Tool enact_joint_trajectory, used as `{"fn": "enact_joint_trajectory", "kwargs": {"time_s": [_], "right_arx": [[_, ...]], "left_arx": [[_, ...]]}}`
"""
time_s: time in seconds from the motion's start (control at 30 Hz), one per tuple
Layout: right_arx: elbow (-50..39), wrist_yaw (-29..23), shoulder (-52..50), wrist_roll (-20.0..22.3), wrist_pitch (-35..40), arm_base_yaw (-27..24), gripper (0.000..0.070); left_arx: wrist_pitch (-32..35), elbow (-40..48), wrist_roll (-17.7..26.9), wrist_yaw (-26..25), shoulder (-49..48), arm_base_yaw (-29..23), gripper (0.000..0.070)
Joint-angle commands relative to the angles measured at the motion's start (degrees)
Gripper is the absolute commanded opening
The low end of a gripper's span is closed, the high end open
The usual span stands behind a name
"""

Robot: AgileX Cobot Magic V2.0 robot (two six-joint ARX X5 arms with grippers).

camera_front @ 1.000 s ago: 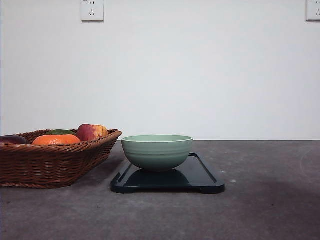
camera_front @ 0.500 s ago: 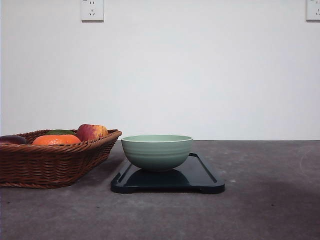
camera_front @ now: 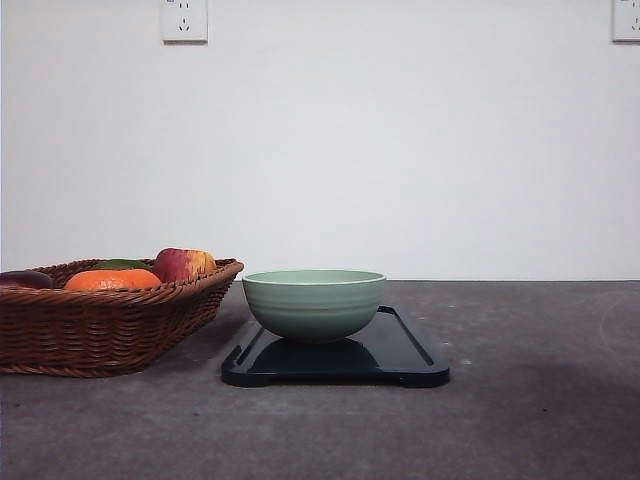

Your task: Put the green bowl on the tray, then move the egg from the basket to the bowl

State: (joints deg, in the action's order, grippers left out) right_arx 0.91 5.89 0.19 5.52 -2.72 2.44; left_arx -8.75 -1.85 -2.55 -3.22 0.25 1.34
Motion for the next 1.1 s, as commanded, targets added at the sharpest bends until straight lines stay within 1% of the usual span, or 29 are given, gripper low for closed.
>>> {"fn": "enact_joint_trajectory", "kwargs": {"time_s": [0.0,1.07], "right_arx": [[-0.2,0.04,0.02,-0.37,0.57,0.0,0.0015],[-0.2,0.04,0.02,-0.37,0.57,0.0,0.0015]], "left_arx": [[0.76,1.07,0.37,0.02,-0.07,-0.04,0.0],[0.76,1.07,0.37,0.03,-0.07,-0.04,0.0]]}}
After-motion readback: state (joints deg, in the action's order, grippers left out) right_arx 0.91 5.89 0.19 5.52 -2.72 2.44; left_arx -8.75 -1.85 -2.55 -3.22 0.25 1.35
